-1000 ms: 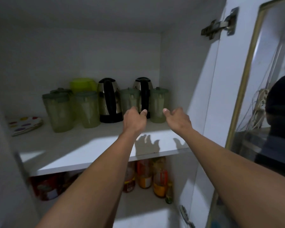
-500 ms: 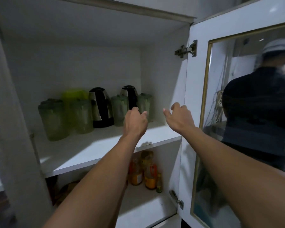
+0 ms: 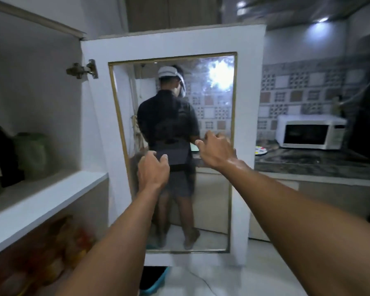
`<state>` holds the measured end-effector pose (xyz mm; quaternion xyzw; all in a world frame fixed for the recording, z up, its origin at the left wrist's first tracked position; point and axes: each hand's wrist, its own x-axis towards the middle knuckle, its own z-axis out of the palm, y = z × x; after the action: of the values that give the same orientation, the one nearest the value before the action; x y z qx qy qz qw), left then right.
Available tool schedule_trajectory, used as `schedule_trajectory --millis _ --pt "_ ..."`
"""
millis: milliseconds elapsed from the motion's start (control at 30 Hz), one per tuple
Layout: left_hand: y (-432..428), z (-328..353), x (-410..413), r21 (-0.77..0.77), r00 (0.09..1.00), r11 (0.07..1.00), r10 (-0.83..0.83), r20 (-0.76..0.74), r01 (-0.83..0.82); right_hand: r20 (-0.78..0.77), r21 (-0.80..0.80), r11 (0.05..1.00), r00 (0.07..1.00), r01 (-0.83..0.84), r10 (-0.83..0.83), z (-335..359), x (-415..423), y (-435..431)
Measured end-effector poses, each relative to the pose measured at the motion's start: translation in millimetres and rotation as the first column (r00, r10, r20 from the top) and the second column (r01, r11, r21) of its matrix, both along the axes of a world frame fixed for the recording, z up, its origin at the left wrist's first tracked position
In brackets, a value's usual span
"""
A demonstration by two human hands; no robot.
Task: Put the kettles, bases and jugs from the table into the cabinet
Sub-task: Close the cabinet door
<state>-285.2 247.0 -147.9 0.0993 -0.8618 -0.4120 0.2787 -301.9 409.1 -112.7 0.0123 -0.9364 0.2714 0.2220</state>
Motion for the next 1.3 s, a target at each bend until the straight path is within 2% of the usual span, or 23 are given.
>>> schedule_trajectory --millis 167,367,500,600,667,833,933,1133,1300 --pt "125 4 -6 0.013 0.961 0.962 -0.273 -0.047 0.274 0.005 0.004 0.975 0.975 0.222 -0.222 8 16 110" --pt "224 2 -30 0.0 0.921 0.926 -0.375 -0.105 0.377 0.016 -0.01 0.963 0.963 0.269 -0.269 15 3 176" --pt "267 -6 -57 0.037 0.933 0.944 -0.316 -0.171 0.327 -0.005 -0.052 0.979 0.98 0.197 -0.198 16 -31 202" --pt "289 -8 -84 0.077 0.953 0.971 -0.205 -0.224 0.227 -0.029 -0.117 0.989 0.995 0.091 -0.095 17 -66 215" --pt "300 -8 -101 0.111 0.969 0.98 -0.141 -0.203 0.166 -0.041 -0.175 0.985 0.999 0.009 -0.017 19 -89 219" --pt "314 -13 -135 0.169 0.991 0.983 -0.045 -0.129 0.067 -0.028 -0.393 0.903 0.984 -0.175 0.178 35 -132 220" --pt "320 -19 -142 0.133 0.996 0.991 -0.001 -0.091 0.013 -0.027 -0.504 0.826 0.961 -0.252 0.276 40 -149 217" --pt "318 -28 -125 -0.029 0.997 0.999 0.034 -0.071 -0.037 -0.112 -0.41 0.874 0.966 -0.259 0.234 33 -153 222" --pt "316 -32 -91 0.006 0.988 0.991 0.133 -0.078 -0.133 -0.14 -0.347 0.861 0.929 -0.371 0.344 34 -116 224"
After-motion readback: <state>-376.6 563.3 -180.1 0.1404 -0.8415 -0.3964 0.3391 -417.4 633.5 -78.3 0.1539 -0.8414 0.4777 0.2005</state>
